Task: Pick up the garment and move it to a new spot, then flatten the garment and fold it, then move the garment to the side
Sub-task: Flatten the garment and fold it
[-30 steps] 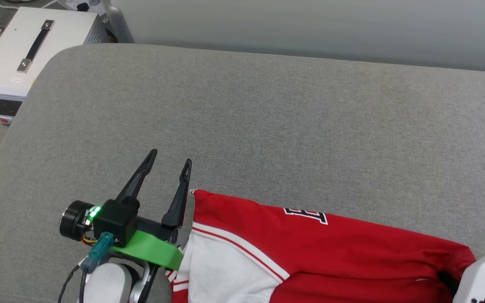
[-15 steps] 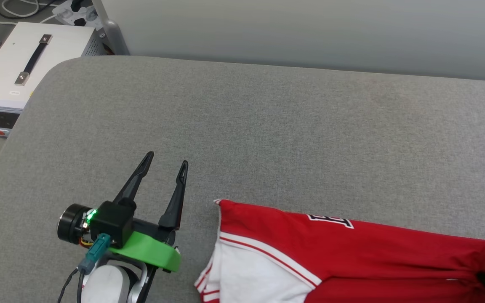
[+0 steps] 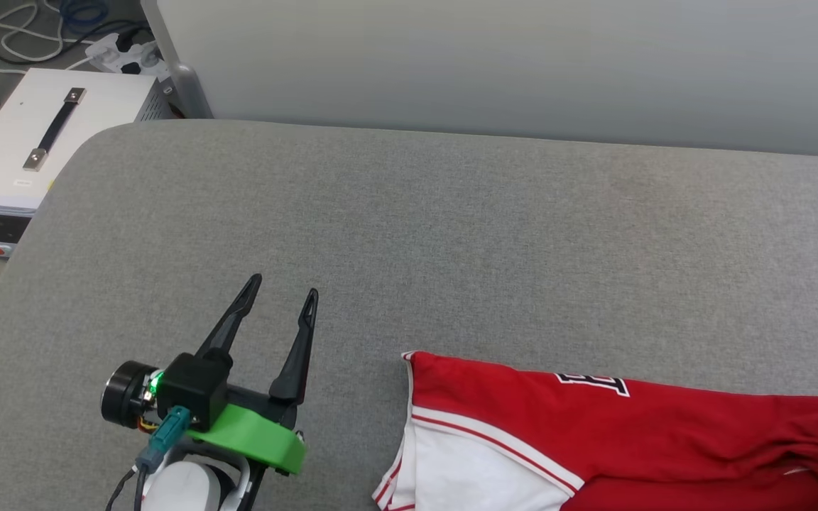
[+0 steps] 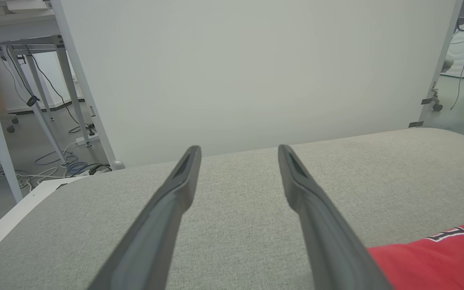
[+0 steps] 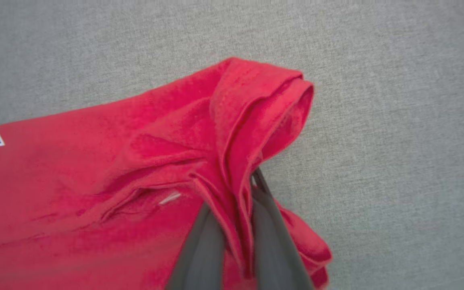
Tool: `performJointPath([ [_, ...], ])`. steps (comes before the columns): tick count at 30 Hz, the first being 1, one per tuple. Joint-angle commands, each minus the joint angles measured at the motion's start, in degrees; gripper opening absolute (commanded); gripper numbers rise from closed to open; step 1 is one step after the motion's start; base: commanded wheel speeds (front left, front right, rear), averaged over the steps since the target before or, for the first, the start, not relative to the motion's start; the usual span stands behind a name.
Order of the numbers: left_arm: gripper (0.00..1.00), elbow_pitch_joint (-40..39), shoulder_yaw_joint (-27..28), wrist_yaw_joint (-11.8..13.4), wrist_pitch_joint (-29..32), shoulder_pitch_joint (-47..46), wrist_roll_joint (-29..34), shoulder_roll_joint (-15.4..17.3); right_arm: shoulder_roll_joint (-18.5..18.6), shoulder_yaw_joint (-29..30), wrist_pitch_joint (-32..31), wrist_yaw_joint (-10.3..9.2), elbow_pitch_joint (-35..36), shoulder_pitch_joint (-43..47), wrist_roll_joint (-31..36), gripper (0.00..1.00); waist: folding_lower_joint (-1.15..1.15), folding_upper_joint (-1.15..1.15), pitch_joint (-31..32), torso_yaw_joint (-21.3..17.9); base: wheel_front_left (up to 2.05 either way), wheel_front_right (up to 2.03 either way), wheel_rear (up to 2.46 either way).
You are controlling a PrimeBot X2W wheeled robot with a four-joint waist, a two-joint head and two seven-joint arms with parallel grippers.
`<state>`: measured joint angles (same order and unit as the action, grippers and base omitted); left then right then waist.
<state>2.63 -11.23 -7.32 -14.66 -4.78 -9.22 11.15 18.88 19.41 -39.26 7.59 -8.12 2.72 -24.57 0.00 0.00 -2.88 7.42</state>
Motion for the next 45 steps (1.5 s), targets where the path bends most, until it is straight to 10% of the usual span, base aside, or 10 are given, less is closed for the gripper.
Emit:
performJointPath([
  [1, 1.00, -0.03, -0.04, -0.16, -0.34, 0.92, -0.38, -0.05, -0.57, -0.51, -0.50, -0.10, 1.39, 1.03, -0.71, 0.00, 0.00, 0.00, 0.69, -0.39, 0.00, 0.00, 0.00],
  [24, 1.00, 0.16, 0.30, -0.16, -0.34, 2.96, -1.36, -0.40, -13.57, -15.09, -7.69, -0.10, 19.29, 6.13, -9.52, 0.00, 0.00, 0.00, 4.22, 0.80, 0.00, 0.00, 0.00],
  [45, 1.00, 0.21, -0.06, -0.16, -0.34, 2.30, -1.81, 0.20, -15.99, -34.10, 10.42, -0.10, 3.76, -3.84, -22.63, 0.00, 0.00, 0.00, 3.59, 4.61, 0.00, 0.00, 0.00],
])
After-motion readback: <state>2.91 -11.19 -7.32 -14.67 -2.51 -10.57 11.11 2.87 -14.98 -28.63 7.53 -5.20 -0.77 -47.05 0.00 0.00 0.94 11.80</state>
